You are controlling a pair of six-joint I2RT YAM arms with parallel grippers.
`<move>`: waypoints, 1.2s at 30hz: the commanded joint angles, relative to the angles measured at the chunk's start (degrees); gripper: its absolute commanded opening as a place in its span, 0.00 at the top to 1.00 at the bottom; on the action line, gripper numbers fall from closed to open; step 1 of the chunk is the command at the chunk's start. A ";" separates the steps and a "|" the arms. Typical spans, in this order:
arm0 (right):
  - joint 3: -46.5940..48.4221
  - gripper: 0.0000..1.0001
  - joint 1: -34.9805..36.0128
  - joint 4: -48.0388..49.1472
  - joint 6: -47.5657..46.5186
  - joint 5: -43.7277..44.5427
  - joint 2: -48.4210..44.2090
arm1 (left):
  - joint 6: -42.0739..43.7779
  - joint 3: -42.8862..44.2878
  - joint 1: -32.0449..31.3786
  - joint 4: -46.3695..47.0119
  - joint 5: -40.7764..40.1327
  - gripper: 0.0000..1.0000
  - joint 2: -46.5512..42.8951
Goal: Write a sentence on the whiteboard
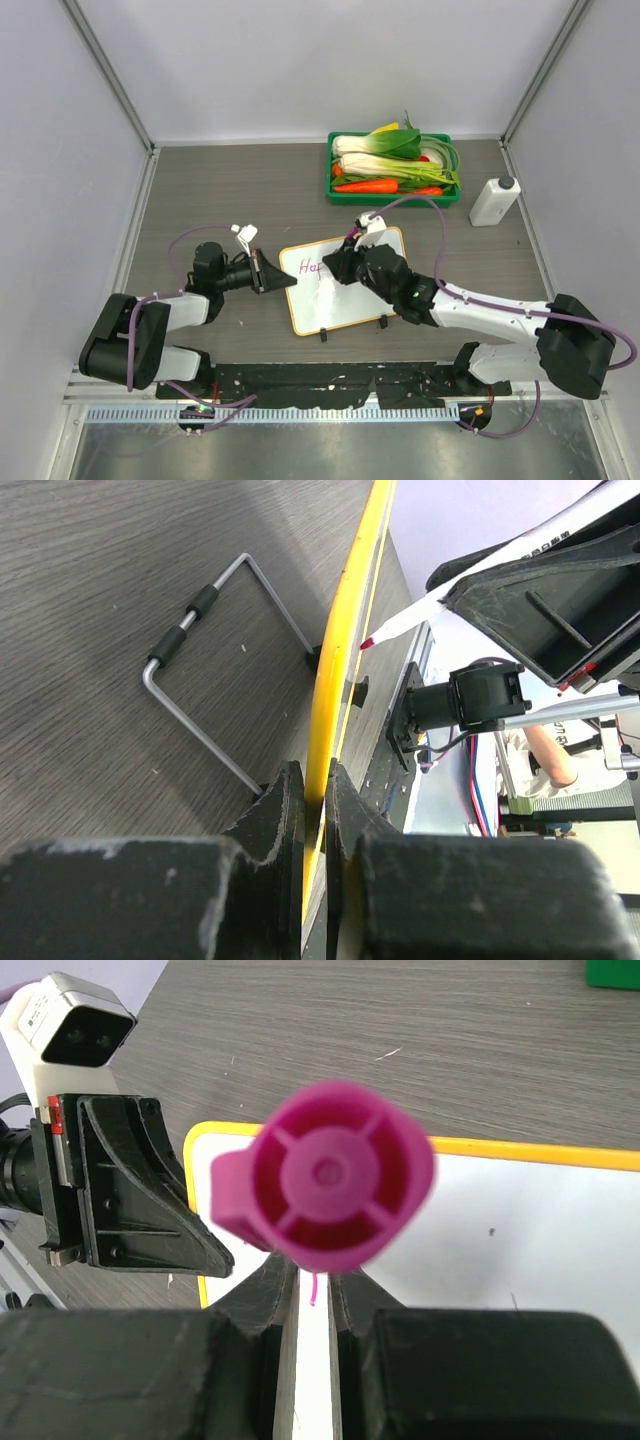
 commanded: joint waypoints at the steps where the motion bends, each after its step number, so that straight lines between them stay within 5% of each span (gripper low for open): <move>1: -1.73 0.99 -0.73 3.66 0.96 1.39 -5.58 | 2.01 0.73 0.03 -3.29 -4.25 1.00 0.62; 36: -1.29 0.99 -3.02 -3.81 -0.70 6.48 -4.88 | 2.27 0.73 0.03 -3.65 -4.42 1.00 0.53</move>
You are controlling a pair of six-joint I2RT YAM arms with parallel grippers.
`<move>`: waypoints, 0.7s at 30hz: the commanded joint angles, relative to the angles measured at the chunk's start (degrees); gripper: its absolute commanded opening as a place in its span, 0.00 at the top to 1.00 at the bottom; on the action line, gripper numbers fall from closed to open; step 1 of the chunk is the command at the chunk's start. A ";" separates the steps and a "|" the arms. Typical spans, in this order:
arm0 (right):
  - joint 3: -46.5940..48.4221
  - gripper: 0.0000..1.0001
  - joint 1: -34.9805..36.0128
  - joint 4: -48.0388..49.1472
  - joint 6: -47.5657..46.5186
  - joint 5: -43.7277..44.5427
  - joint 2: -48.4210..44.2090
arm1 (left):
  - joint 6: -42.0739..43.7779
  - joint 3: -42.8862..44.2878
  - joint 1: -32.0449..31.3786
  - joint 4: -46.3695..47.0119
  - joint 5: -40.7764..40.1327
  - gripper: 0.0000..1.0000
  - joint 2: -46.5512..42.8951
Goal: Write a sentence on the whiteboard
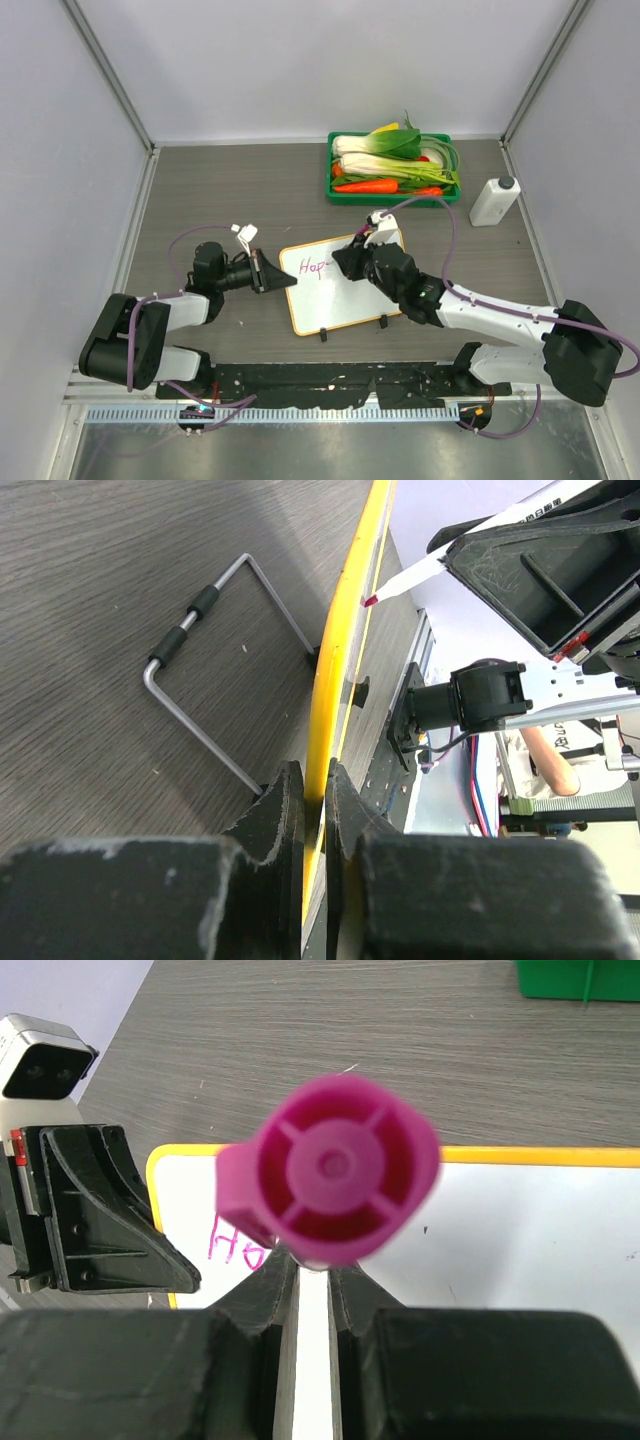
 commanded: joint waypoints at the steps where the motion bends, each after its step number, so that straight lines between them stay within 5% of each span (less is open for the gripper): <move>1: 1.03 0.99 -0.31 -3.37 -1.38 4.82 -1.67 | 2.14 0.64 0.03 -3.51 -4.38 1.00 0.62; 21: 3.49 0.99 -1.36 -2.23 -0.59 2.63 -0.10 | 2.14 0.73 0.03 -3.43 -4.29 1.00 0.62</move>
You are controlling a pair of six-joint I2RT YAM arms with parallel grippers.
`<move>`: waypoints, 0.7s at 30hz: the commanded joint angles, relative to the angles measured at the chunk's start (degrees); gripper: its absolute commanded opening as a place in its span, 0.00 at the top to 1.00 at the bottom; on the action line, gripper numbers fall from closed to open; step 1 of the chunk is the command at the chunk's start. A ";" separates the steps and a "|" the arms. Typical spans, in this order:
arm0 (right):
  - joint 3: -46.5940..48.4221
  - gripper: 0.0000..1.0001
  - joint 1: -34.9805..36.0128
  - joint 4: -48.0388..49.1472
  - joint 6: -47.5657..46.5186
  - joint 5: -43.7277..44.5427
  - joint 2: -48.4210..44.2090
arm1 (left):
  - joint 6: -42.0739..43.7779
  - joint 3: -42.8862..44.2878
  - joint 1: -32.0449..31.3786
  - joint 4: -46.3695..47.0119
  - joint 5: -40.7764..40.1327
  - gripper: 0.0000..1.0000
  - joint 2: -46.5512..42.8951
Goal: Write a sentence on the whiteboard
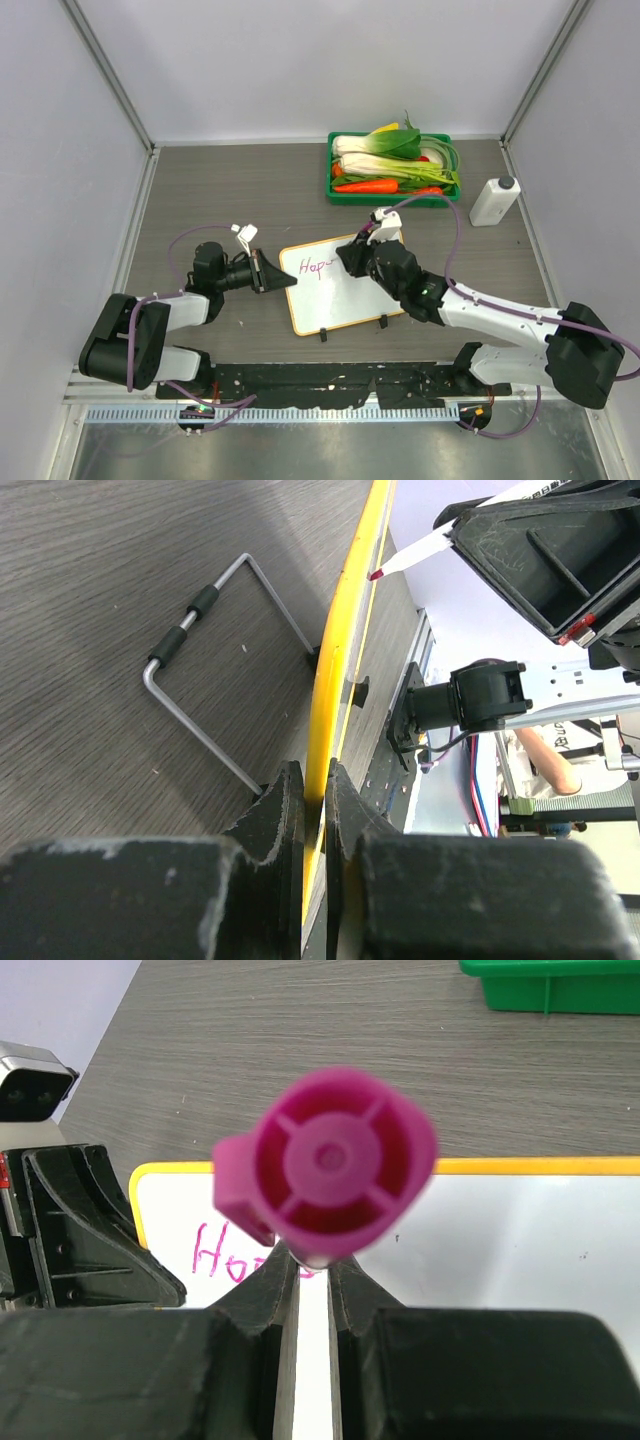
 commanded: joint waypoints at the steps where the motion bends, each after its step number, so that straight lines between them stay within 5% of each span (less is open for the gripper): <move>1: 2.61 0.99 -0.60 0.50 -0.50 -0.28 1.26 | 2.14 0.73 0.03 -3.47 -4.29 1.00 0.60; 21: -0.64 0.99 -0.60 -2.48 0.02 -3.80 0.48 | 2.14 0.73 -0.06 -3.30 -4.29 1.00 0.60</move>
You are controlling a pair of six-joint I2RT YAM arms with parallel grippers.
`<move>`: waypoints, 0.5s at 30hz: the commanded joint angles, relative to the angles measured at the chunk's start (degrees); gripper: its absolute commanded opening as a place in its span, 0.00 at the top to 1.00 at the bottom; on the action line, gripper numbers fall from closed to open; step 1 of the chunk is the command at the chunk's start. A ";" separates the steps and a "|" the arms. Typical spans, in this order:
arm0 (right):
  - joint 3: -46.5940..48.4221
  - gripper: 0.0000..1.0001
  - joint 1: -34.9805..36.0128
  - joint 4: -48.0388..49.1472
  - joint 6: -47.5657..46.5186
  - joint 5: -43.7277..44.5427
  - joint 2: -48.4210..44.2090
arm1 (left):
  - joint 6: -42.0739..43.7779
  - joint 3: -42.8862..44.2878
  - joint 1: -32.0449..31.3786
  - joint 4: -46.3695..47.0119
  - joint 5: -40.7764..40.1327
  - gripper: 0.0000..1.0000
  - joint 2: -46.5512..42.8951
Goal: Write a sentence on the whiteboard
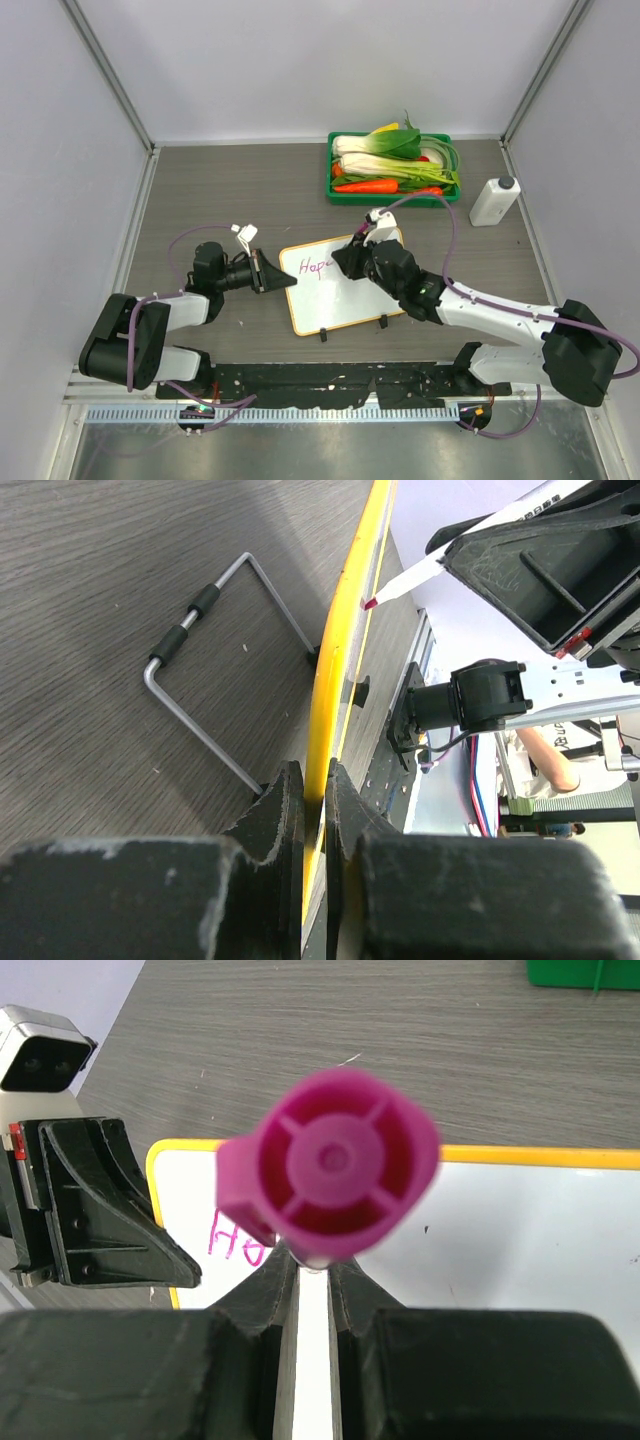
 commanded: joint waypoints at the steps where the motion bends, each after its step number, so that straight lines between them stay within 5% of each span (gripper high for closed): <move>1: -1.64 0.99 -0.38 -2.76 0.02 0.70 -1.23 | 2.14 0.71 -0.06 -3.19 -4.18 1.00 0.68; 15: -1.74 0.99 -0.29 -3.29 -0.15 5.18 -3.78 | 2.14 0.62 0.03 -3.27 -4.27 1.00 0.51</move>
